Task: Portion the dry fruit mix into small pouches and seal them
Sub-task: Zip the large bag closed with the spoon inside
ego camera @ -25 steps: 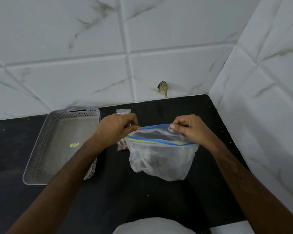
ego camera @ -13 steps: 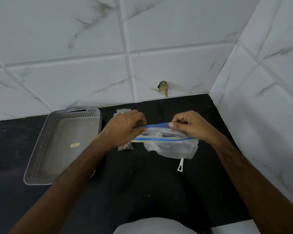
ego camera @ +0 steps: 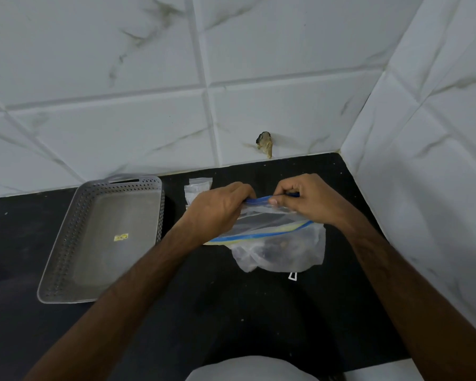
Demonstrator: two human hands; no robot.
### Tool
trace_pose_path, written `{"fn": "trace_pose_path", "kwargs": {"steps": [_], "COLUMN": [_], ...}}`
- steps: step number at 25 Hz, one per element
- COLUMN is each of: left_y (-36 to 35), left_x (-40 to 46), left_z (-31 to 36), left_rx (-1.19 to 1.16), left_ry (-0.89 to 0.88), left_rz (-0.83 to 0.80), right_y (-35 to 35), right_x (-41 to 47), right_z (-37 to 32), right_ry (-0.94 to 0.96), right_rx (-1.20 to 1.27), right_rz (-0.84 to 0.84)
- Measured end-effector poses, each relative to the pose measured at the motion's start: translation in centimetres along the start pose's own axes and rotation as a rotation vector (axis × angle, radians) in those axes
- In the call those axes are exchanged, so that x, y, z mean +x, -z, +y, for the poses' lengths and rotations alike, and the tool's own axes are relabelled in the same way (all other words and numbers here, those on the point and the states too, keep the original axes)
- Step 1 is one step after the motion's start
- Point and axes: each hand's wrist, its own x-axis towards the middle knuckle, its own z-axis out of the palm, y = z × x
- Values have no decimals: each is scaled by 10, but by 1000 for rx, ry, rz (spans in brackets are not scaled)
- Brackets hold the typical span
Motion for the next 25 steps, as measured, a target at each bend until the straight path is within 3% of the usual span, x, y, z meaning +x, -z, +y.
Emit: {"fn": "trace_pose_path", "kwargs": {"steps": [5, 9, 14, 17, 20, 25], "left_y": [12, 26, 44, 39, 30, 21], "left_x": [-16, -20, -25, -26, -22, -16], "left_z": [-25, -46, -48, -45, -38, -41], "left_rx": [-20, -251, -580, -557, -664, -792], "left_ry": [175, 151, 283, 218, 229, 383], "left_rz": [-55, -81, -93, -1, 137, 237], "right_y": [24, 27, 28, 32, 30, 24], "right_x": [-1, 1, 1, -2, -3, -5], "right_z": [11, 16, 19, 24, 28, 24], "right_ry": [-7, -19, -65, -155, -191, -145], "right_rx": [-58, -71, 42, 251, 289, 282], "right_rz": [40, 64, -20, -104, -123, -74]}}
